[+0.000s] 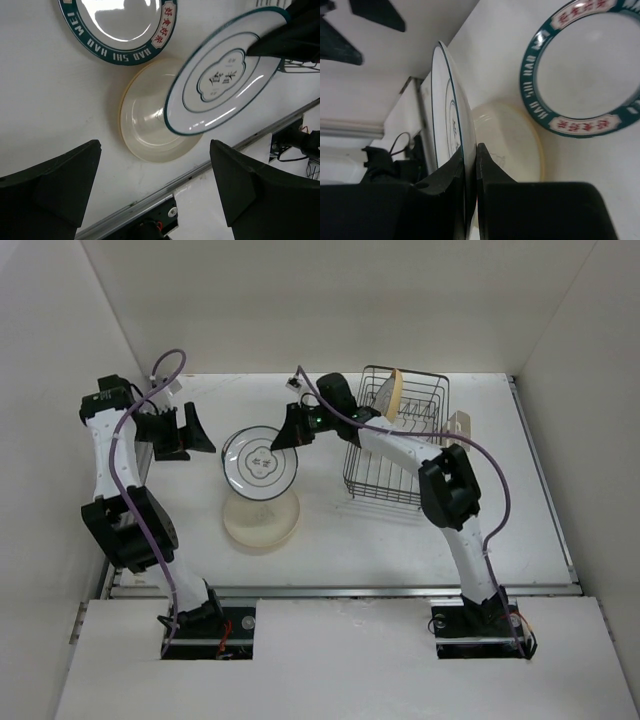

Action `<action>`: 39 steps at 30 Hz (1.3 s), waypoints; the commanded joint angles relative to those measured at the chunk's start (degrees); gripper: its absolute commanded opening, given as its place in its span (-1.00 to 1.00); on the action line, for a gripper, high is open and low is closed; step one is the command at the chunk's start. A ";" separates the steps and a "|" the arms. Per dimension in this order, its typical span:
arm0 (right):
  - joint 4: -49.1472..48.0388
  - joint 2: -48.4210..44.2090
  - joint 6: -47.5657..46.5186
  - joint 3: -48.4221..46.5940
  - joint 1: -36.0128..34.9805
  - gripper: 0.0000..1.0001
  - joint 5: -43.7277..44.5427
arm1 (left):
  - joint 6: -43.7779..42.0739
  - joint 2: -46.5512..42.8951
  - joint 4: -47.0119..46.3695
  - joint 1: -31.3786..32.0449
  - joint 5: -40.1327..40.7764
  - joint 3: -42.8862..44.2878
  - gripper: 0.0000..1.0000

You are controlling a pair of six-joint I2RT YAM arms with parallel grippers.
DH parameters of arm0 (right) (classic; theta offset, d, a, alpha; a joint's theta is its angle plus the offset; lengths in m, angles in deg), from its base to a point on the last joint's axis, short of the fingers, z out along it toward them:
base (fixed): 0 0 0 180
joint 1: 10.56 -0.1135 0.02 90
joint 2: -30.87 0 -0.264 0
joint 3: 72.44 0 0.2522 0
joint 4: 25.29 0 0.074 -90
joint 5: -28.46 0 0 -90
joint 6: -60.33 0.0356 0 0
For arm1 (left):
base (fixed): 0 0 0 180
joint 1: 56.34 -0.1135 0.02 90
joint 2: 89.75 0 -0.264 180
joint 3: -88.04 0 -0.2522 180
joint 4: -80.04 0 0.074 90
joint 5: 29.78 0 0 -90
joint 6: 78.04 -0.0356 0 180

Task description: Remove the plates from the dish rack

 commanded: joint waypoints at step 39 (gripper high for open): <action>9.51 1.40 7.05 -8.47 -1.44 0.64 24.04 | 10.01 8.76 -15.33 1.46 -15.65 -6.52 -1.00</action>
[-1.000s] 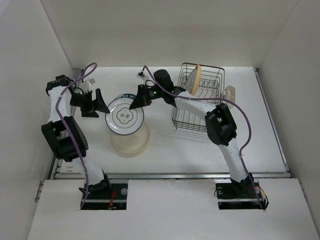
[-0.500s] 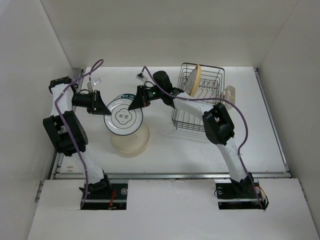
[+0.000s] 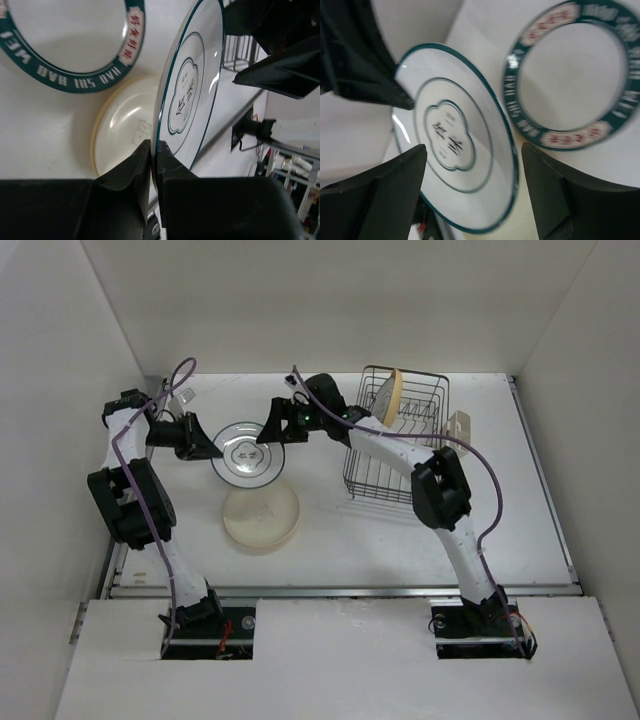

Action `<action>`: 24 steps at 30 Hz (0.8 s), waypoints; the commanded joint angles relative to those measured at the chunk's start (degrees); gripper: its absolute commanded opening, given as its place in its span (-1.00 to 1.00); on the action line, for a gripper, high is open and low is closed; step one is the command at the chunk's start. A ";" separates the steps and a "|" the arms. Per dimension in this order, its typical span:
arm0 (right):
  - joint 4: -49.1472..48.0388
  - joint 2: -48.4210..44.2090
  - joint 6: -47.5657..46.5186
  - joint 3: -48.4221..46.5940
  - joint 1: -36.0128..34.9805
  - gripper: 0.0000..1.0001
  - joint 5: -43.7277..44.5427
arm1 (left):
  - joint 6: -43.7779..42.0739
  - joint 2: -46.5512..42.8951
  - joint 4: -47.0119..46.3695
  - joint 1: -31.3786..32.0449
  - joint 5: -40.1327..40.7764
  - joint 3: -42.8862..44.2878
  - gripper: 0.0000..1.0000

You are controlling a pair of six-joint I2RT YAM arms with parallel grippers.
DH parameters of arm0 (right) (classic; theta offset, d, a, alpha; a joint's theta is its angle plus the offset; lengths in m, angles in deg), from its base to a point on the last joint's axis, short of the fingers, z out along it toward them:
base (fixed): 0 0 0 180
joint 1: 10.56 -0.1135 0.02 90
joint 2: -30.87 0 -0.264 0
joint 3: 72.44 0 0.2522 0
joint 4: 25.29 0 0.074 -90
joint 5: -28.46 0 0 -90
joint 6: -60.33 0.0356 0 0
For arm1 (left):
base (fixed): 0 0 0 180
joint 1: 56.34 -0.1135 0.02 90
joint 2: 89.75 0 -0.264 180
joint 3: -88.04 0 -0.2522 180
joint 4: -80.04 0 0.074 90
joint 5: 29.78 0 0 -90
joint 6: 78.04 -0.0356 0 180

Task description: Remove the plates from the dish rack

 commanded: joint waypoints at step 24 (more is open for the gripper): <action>33.40 -10.24 2.22 8.79 3.23 0.59 54.03 | 24.53 19.96 -17.78 2.72 21.39 13.46 -0.86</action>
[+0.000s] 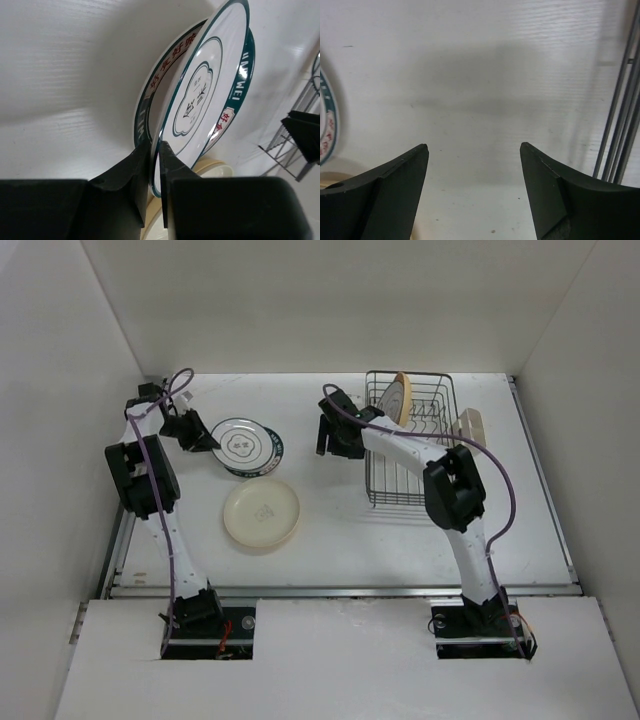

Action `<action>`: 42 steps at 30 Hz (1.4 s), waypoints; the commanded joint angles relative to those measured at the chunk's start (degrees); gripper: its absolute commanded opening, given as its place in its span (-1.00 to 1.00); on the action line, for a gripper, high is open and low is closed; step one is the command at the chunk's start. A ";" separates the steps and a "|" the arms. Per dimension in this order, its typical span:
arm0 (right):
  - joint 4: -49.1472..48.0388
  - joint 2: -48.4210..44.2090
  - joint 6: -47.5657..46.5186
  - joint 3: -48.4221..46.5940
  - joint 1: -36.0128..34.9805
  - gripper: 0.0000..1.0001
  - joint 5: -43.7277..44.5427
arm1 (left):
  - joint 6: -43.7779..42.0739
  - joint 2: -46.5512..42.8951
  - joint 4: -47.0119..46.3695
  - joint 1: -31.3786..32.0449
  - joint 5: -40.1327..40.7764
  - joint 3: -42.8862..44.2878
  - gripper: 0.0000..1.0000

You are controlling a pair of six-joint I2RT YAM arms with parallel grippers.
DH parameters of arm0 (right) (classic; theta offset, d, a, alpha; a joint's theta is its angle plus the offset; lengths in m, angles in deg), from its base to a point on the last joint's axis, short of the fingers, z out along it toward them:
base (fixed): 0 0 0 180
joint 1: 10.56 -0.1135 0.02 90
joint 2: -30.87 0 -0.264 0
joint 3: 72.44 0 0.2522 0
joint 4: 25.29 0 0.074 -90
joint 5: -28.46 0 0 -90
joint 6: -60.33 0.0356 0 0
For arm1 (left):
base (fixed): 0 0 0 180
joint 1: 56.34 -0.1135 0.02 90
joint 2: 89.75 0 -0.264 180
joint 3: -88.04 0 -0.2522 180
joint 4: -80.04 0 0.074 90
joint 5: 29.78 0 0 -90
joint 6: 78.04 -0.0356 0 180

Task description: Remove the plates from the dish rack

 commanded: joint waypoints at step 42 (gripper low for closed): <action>4.13 -23.22 -8.79 -0.99 1.96 0.64 20.25 | -15.72 2.11 17.34 8.95 18.37 13.43 0.08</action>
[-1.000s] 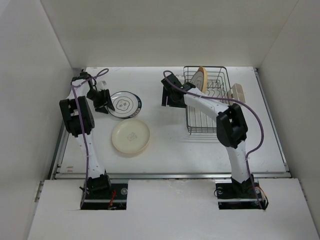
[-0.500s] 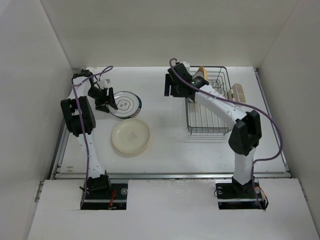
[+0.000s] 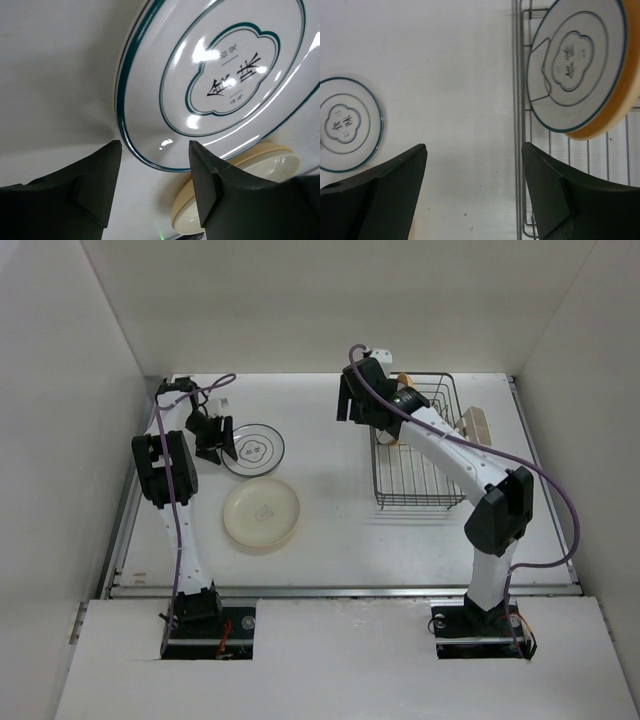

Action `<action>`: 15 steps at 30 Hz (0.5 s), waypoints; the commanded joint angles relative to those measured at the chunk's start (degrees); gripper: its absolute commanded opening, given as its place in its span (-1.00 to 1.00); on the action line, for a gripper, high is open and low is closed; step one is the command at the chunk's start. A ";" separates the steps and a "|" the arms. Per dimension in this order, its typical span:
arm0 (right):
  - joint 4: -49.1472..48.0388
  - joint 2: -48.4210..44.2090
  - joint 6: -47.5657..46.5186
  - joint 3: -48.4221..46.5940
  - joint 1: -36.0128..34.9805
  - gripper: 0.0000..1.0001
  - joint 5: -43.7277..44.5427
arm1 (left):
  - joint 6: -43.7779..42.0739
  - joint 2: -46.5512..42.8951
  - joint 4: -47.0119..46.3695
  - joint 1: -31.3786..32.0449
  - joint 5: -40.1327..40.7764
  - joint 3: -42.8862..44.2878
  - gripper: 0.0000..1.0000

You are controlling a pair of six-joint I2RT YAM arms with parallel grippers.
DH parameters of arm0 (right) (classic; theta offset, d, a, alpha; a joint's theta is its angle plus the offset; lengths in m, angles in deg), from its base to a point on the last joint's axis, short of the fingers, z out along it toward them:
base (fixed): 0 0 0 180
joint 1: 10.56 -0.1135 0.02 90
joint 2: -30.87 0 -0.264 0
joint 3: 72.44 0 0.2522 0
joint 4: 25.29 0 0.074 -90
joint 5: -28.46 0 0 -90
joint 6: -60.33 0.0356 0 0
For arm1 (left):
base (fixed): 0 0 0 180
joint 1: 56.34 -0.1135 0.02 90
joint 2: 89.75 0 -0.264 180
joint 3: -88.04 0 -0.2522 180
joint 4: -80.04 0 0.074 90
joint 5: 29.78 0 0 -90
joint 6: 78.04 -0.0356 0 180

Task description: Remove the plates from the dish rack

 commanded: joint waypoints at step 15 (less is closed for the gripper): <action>10.54 3.27 0.87 -8.46 8.47 0.29 26.23 | 7.83 -16.35 -1.47 -0.19 7.62 -2.40 0.08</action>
